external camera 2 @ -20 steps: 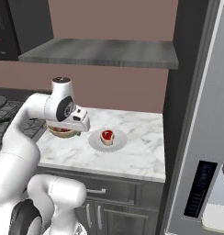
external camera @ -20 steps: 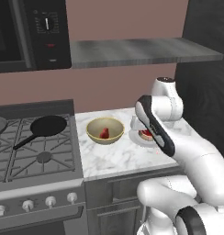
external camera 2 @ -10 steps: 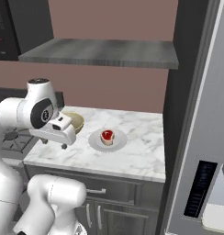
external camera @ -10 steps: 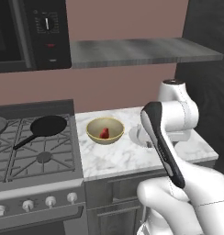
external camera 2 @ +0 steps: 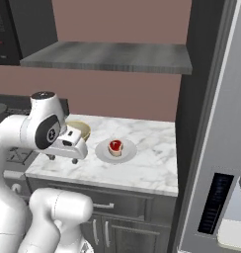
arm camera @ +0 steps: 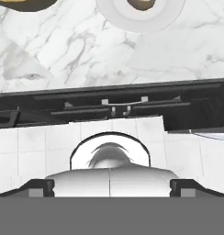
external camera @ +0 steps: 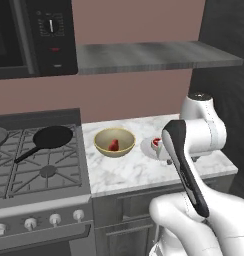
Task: Place one of the steaks on the plate and the other in the bowl. Then place the bowl in the fridge.
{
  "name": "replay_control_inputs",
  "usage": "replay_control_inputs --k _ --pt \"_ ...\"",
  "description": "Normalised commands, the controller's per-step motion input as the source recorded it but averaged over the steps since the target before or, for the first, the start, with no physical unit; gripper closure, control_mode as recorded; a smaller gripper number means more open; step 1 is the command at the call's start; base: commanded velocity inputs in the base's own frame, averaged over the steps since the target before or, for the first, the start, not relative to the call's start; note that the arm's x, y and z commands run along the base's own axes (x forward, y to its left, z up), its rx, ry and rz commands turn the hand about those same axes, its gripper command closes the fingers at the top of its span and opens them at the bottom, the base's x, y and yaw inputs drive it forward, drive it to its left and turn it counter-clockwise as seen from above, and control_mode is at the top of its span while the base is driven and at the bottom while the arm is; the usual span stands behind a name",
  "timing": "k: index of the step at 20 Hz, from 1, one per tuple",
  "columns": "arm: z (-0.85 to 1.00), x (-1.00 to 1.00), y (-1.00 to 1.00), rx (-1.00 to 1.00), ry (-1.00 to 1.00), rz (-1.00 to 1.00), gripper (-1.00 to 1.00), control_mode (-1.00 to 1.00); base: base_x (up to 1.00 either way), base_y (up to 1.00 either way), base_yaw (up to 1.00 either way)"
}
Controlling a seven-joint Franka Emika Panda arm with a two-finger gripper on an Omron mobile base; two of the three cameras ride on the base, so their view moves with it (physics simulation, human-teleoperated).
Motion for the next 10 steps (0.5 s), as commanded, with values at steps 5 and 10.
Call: replay_control_inputs --k 5,10 --pt "-0.07 0.06 -0.36 -0.04 0.02 0.03 -1.00 -1.00 0.00 0.00 0.00" --pt "0.00 -0.10 0.00 0.00 0.00 0.00 -1.00 -1.00 0.00 0.00 0.00"
